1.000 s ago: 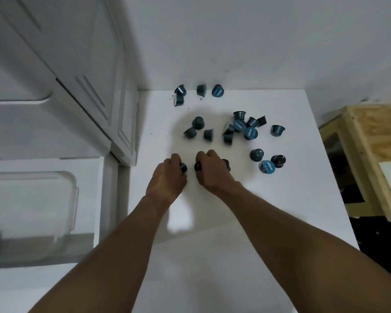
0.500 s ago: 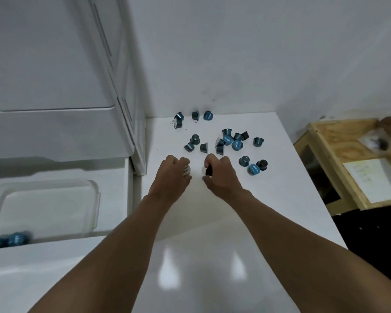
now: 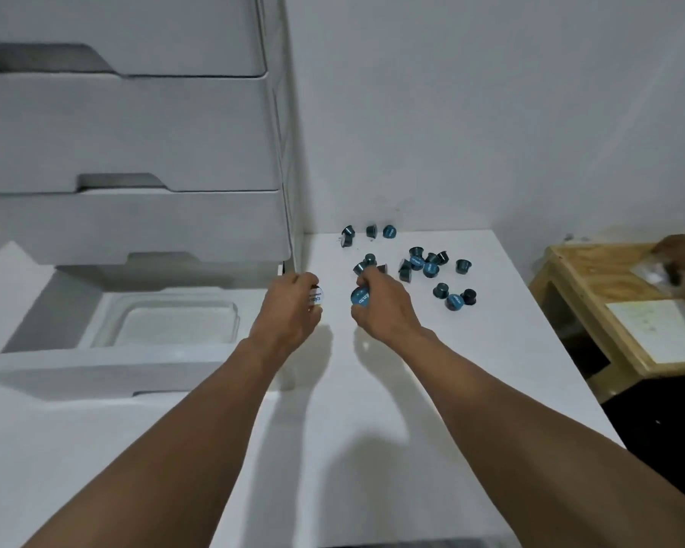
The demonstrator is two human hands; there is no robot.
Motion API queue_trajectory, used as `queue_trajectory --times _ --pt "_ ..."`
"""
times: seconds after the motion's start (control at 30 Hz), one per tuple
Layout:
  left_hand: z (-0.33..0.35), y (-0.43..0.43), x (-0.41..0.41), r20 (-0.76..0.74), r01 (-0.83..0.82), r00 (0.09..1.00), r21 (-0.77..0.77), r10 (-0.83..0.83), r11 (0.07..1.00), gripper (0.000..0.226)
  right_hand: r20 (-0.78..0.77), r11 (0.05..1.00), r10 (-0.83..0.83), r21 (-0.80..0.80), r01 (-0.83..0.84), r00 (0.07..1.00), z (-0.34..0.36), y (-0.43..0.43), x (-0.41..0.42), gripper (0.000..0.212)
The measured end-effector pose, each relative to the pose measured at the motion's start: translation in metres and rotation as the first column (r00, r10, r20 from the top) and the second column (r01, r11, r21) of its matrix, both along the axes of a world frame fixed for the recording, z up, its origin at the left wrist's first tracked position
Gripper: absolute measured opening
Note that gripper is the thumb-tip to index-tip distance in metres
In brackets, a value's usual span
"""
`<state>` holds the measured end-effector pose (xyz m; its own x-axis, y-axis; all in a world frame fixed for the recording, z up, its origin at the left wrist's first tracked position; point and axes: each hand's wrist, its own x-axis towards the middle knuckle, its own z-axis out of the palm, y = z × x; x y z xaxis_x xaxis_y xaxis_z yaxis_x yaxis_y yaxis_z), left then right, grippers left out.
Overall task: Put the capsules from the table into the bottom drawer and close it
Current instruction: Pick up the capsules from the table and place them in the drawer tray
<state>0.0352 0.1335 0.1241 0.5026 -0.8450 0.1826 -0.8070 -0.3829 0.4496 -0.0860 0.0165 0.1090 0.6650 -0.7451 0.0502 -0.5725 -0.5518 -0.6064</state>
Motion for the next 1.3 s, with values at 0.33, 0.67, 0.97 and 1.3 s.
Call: queue_trajectory --times 0.33,0.67,0.97,1.3 --pt "0.024 0.1 0.038 0.079 -0.125 0.988 -0.047 0.129 0.991 0.038 -0.016 0.982 0.179 -0.063 -0.179 0.984 0.019 0.089 0.052 0.032" --pt "0.012 0.156 0.18 0.052 -0.105 0.993 0.006 0.104 0.994 0.042 -0.031 0.973 0.222 -0.066 -0.223 0.975 0.014 0.144 0.189 0.038" --pt "-0.022 0.18 0.285 0.01 0.045 0.999 0.183 -0.048 0.982 0.036 -0.193 0.983 0.181 0.017 -0.181 0.965 -0.022 0.174 0.274 0.042" --pt "-0.087 0.144 0.306 -0.167 0.18 0.978 0.386 -0.123 0.905 0.04 -0.392 0.969 0.219 0.197 -0.151 0.893 -0.063 0.148 0.28 0.036"
